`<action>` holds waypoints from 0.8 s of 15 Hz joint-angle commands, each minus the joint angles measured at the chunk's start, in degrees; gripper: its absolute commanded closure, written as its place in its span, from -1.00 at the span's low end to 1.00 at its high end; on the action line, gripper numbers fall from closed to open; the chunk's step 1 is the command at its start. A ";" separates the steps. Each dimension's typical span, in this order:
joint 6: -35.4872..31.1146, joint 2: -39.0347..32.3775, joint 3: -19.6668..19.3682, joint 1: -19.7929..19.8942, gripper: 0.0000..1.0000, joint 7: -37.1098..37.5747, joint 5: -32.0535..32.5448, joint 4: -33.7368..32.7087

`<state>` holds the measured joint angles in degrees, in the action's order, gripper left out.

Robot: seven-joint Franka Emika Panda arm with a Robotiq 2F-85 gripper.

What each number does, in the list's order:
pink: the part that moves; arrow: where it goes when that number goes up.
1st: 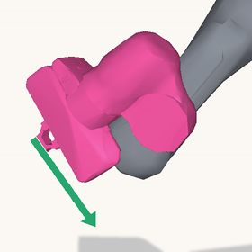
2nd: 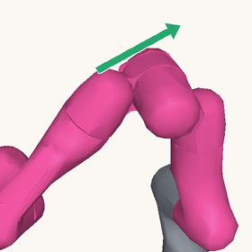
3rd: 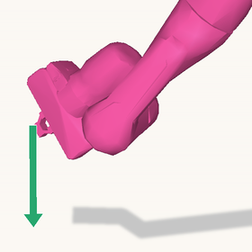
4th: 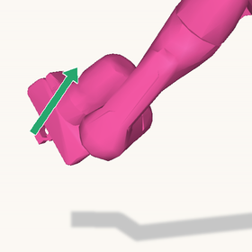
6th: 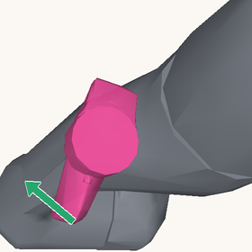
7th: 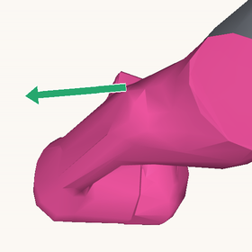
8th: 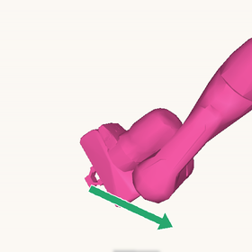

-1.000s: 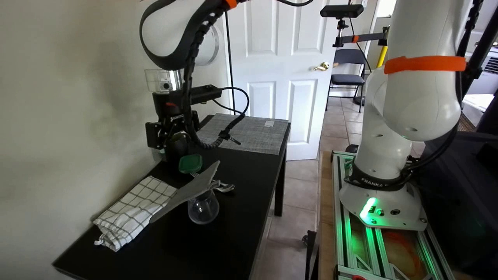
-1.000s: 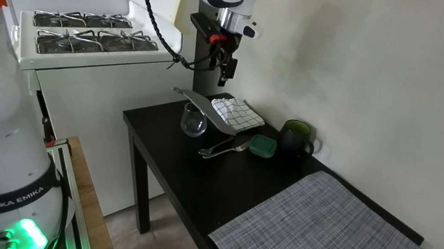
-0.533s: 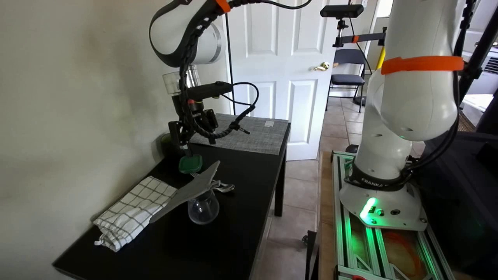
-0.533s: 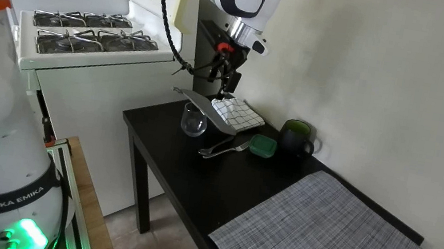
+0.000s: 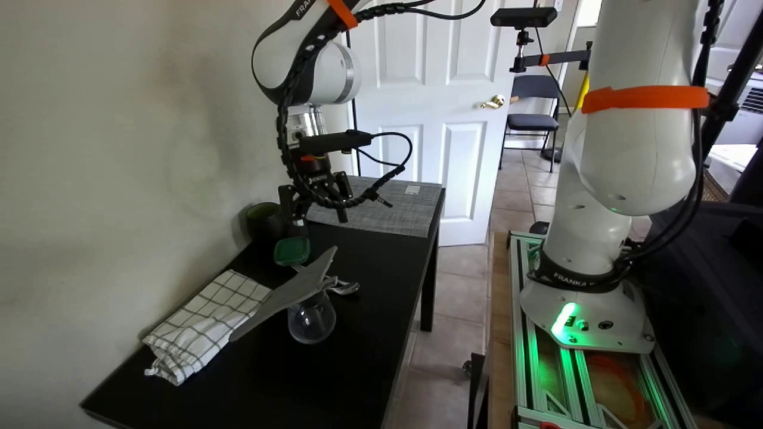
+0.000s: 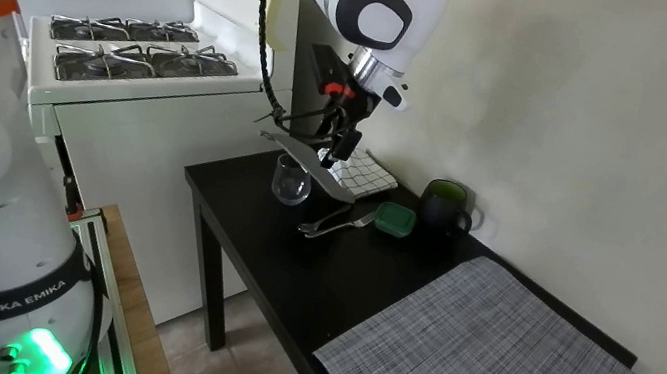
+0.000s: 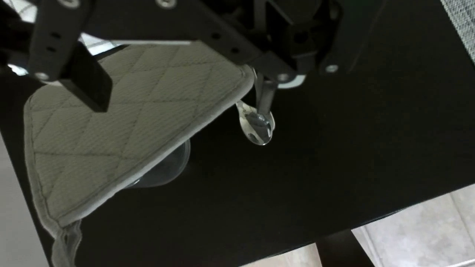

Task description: Put the grey potholder on the glass cup

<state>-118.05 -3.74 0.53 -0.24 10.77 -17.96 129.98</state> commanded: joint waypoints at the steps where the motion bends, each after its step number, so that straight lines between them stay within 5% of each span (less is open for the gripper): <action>1: -2.03 -0.85 -0.42 0.75 -1.00 -2.08 -5.82 2.36; 11: -9.82 -6.85 -0.37 1.82 -1.00 -3.90 -12.04 2.51; 12: -10.16 -7.39 -0.29 1.87 -0.81 -4.11 -12.63 2.44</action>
<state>-126.48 -9.37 -0.14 1.21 8.73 -27.64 132.39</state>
